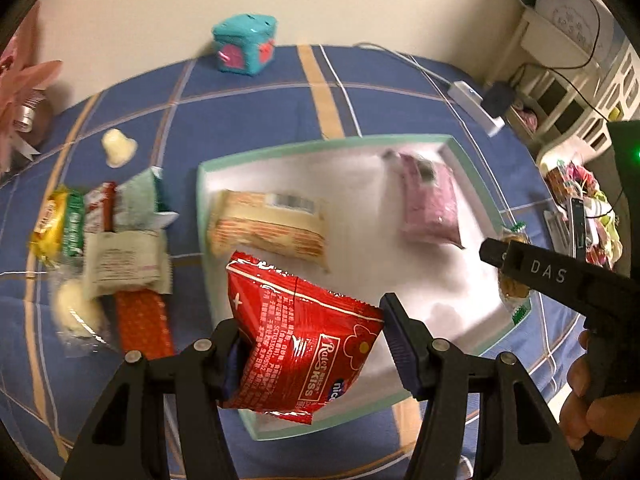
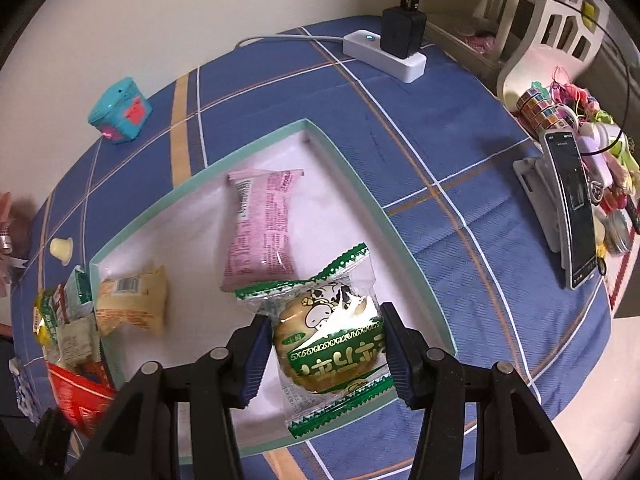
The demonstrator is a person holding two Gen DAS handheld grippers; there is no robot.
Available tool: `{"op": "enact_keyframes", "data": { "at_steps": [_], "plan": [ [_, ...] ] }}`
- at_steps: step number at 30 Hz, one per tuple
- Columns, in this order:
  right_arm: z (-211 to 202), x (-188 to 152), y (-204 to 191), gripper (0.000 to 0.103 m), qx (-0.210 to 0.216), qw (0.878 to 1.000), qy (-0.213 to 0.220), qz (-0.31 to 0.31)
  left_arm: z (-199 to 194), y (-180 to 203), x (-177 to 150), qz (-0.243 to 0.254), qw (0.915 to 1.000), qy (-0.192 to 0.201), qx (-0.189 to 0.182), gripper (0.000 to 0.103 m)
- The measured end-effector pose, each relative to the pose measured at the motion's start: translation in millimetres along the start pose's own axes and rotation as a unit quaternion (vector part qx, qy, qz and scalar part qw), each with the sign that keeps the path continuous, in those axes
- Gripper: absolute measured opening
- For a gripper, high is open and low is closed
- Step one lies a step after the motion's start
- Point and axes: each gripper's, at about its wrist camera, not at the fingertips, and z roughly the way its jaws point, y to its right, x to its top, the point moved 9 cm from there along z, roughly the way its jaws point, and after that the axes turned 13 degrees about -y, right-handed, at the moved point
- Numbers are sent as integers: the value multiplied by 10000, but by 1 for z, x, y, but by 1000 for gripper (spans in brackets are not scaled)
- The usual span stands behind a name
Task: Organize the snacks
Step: 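Carry both packs into the white tray and open both tools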
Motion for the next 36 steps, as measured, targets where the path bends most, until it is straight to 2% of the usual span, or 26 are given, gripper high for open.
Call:
{"op": "enact_keyframes", "data": {
  "at_steps": [7, 10, 11, 12, 21, 24, 25, 26, 28, 30, 32, 36],
  "plan": [
    [7, 0, -8, 55, 86, 9999, -78, -79, 14, 4, 2, -16, 9999, -108, -2, 62],
    [9, -1, -10, 58, 120, 9998, -122, -64, 15, 3, 3, -68, 9999, -113, -29, 71],
    [10, -1, -10, 63, 147, 9998, -139, -61, 15, 2, 3, -96, 9999, -109, -14, 77],
    [11, -1, -11, 69, 180, 9997, -155, -51, 15, 1, 3, -108, 9999, -113, 7, 79],
    [11, -2, -19, 71, 148, 9996, -155, -157, 11, -19, 3, -367, 9992, -117, 129, 79],
    [12, -4, -23, 73, 114, 9995, -187, -220, 5, -40, 3, -612, 9978, -56, 251, 80],
    [13, -5, -24, 75, 95, 9995, -192, -231, 3, -50, 3, -716, 9969, -27, 317, 84],
    [13, -6, -26, 79, 71, 9995, -188, -243, 0, -61, 3, -842, 9956, 8, 407, 91],
    [12, -6, -31, 88, 24, 9994, -152, -308, -5, -82, 3, -1063, 9928, 92, 551, 93],
    [10, -8, -39, 103, 15, 9990, -67, -444, -11, -110, 0, -1384, 9880, 163, 664, 94],
    [8, -10, -50, 103, 7, 9982, 14, -607, -16, -133, -3, -1636, 9833, 207, 772, 102],
    [6, -14, -67, 103, 27, 9968, 41, -794, -28, -182, -13, -2112, 9706, 341, 1107, 102]
  ]
}}
